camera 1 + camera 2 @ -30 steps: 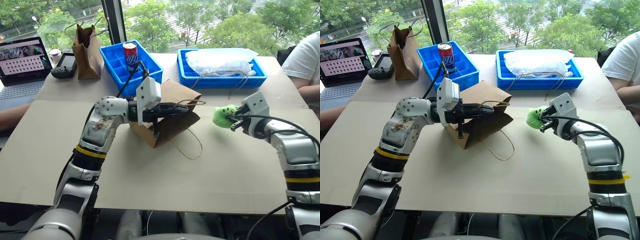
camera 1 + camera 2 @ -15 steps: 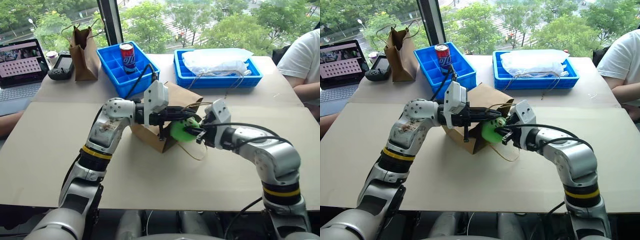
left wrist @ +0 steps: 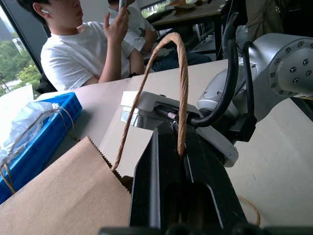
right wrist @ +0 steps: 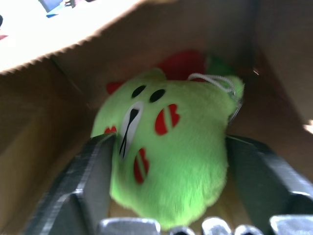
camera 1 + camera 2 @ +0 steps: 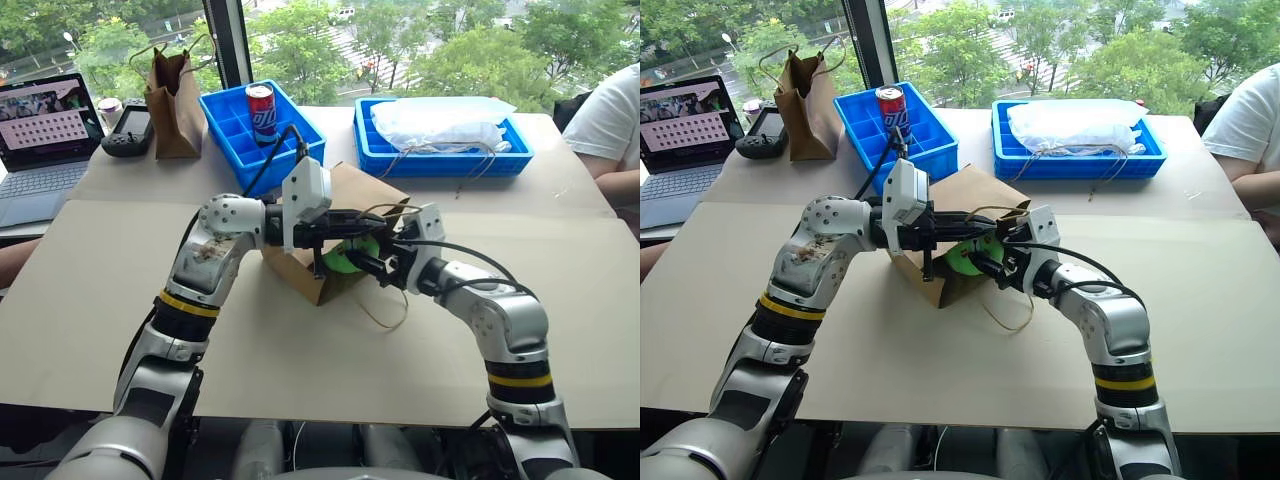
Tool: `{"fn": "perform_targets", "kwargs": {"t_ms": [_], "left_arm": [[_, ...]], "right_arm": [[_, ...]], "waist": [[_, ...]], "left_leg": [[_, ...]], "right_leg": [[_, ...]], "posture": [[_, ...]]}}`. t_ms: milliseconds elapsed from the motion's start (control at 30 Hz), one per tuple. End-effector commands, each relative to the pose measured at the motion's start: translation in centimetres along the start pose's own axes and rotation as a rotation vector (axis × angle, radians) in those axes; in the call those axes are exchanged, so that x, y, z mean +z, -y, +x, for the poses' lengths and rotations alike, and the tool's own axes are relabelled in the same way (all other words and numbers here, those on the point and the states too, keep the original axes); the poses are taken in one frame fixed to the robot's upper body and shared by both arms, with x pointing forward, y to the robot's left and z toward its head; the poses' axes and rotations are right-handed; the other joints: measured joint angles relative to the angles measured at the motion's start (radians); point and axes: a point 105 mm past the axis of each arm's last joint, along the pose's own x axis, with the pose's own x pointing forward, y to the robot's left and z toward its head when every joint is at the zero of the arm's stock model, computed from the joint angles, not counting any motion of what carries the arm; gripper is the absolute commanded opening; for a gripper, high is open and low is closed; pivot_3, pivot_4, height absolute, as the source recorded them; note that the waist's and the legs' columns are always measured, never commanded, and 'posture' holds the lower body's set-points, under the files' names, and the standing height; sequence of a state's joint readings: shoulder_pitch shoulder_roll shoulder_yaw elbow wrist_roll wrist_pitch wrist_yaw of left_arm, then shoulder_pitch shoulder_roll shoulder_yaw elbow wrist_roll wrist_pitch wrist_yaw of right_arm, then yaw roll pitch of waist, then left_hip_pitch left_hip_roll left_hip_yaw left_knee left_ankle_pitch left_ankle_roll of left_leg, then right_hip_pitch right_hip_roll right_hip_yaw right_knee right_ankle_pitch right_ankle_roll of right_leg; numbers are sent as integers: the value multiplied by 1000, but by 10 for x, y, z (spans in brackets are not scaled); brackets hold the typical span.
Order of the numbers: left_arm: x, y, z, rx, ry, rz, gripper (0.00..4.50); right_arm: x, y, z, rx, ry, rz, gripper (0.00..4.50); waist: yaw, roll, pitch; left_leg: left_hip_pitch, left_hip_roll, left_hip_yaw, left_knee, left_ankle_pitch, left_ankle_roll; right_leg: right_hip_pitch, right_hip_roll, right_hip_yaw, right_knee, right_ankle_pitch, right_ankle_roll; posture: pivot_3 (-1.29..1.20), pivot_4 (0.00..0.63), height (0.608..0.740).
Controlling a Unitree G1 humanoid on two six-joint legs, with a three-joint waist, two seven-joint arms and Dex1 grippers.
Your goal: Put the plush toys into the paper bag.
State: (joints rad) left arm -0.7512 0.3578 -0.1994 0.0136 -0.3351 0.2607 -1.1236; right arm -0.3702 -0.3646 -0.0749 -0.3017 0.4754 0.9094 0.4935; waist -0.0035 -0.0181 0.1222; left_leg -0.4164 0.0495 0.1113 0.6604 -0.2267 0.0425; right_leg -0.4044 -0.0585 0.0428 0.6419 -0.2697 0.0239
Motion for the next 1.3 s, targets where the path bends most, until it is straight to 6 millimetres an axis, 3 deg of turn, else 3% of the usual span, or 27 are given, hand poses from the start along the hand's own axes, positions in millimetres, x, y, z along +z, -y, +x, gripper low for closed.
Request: {"fn": "perform_targets", "kwargs": {"t_ms": [33, 300, 533, 1000, 1200, 1300], "left_arm": [[14, -4, 2, -1, 30, 60, 0], [16, -3, 4, -18, 38, 66, 0], [29, -5, 6, -61, 52, 105, 0], [70, -14, 8, -73, 165, 124, 0], [51, -37, -23, 52, 69, 121, 0], [37, -40, -31, 70, 29, 111, 0]], "right_arm": [[23, -5, -26, 10, 73, -42, 4475], [12, -15, -74, 42, -58, -125, 4475], [12, 7, -115, -86, -197, -238, 4475], [-4, 25, -138, -166, -353, -262, 4475], [-7, 29, -149, -176, -413, -285, 4475], [14, 16, -136, -93, -273, -307, 4475]], "waist": [[-2, 0, 0], [-5, 0, 0], [-2, -1, 0], [-1, -1, 1], [-5, -1, 1], [-10, -2, 1]], "left_leg": [[0, 0, 0, 0, 0, 0], [0, 0, -1, 0, 0, 0], [0, -1, -1, 0, 0, 0], [0, -1, -2, 0, 0, 0], [0, -1, -2, 0, 0, 0], [2, -1, -2, 0, 0, 0]], "right_leg": [[0, 0, 0, 0, 0, 0], [1, 0, 1, -1, 0, 0], [2, 0, 1, -2, 0, 0], [2, 0, 2, -2, -1, 1], [2, 1, 2, -2, -1, 2], [2, 1, 2, -1, -1, 2]], "posture": [[0, 150, 736], [0, 150, 736], [0, 150, 736], [0, 150, 736], [0, 150, 736], [0, 150, 736]]}}
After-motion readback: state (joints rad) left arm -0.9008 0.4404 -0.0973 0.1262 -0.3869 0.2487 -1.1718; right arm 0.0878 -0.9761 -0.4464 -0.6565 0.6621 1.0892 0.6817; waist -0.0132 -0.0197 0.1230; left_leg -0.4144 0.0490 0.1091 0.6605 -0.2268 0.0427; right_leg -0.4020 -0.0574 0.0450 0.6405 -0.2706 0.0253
